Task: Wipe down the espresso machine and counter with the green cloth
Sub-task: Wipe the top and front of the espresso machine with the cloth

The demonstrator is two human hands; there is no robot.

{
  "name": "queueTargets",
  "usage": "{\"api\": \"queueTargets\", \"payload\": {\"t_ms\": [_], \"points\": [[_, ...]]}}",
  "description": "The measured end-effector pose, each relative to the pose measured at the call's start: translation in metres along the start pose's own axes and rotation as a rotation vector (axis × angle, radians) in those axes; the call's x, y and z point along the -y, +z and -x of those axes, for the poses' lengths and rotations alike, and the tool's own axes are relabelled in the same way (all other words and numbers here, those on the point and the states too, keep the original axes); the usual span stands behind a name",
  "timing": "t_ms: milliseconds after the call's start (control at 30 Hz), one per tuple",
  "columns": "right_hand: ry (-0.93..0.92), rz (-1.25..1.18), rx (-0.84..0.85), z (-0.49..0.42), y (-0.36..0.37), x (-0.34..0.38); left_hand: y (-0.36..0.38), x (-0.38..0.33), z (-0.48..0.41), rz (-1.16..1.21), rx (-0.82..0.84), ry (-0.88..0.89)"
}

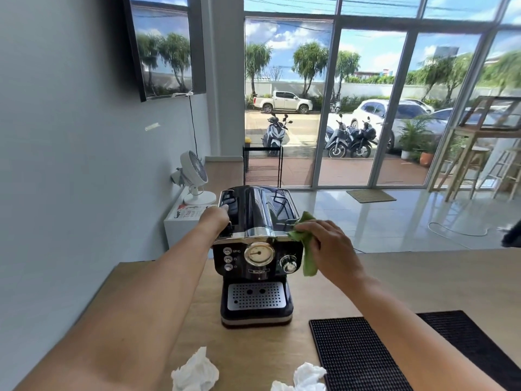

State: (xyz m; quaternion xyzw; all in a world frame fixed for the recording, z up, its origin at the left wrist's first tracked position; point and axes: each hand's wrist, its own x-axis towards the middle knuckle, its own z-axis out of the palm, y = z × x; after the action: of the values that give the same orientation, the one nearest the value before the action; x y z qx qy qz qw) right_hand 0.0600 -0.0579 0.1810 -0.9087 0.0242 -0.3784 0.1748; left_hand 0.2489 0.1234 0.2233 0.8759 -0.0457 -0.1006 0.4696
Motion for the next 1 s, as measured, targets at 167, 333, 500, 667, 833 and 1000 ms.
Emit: {"api": "queueTargets", "payload": {"t_ms": [167, 333, 500, 667, 833, 1000], "points": [[0.062, -0.040, 0.189, -0.007, 0.014, 0.013, 0.001, 0.001, -0.004, 0.000, -0.010, -0.008], [-0.079, 0.060, 0.135, 0.003, 0.008, 0.019, 0.001, 0.002, -0.002, 0.007, -0.014, -0.010], [0.059, 0.043, 0.117, -0.001, 0.013, 0.017, -0.001, -0.001, 0.006, 0.044, 0.016, -0.024], [-0.010, 0.060, 0.054, 0.009, 0.022, 0.041, -0.007, 0.001, 0.012, 0.095, 0.102, 0.005], [-0.252, 0.009, 0.021, -0.005, 0.040, 0.073, -0.012, 0.001, 0.014, 0.113, 0.190, -0.008], [-0.475, 0.304, 0.088, -0.016, 0.069, 0.068, -0.013, -0.002, 0.019, 0.152, 0.190, -0.029]]}}
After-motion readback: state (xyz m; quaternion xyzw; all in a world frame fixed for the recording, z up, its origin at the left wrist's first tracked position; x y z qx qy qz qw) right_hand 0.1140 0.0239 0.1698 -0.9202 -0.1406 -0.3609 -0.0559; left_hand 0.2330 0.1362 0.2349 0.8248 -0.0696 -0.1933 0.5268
